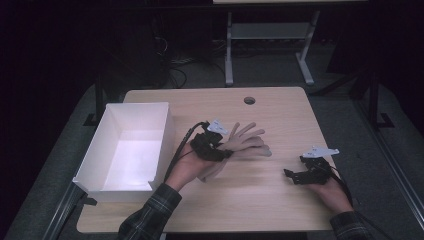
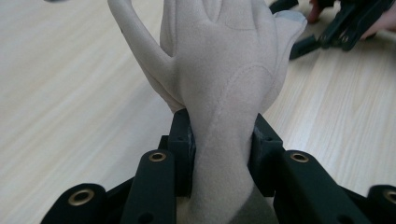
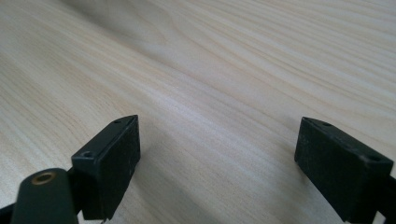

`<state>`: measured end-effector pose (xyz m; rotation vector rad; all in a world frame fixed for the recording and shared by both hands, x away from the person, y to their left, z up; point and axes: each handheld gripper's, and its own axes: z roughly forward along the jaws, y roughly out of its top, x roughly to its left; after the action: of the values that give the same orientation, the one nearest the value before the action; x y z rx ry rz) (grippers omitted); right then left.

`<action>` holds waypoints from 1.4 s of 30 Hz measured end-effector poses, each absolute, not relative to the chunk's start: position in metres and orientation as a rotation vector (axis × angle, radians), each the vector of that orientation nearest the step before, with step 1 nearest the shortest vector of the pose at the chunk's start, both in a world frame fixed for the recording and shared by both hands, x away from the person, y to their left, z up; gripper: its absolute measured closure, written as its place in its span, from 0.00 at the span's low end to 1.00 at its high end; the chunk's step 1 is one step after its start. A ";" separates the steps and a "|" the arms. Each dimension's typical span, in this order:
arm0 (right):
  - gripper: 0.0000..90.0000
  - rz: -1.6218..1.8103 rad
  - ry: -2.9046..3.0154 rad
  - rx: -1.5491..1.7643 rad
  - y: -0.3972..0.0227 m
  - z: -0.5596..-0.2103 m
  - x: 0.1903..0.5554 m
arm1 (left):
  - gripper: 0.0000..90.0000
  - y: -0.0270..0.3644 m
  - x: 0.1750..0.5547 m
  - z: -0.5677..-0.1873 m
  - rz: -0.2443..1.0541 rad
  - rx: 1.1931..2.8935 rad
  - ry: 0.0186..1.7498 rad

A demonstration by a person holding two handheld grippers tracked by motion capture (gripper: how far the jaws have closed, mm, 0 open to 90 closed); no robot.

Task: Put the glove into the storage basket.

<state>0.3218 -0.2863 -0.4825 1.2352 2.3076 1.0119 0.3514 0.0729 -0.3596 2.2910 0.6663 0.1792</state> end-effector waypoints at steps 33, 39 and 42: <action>0.15 1.012 2.308 1.236 -0.286 -0.482 0.322 | 0.75 0.238 0.352 -0.276 0.395 2.065 1.022; 0.15 1.012 2.308 1.236 -0.286 -0.482 0.322 | 0.75 0.265 0.347 -0.285 0.462 2.043 1.103; 0.15 1.012 2.308 1.236 -0.286 -0.482 0.322 | 0.75 0.280 0.344 -0.292 0.489 2.031 1.147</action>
<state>0.3218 -0.2863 -0.4825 1.2360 2.3077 1.0121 0.3438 0.2804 -0.2918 2.0314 1.1466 0.4894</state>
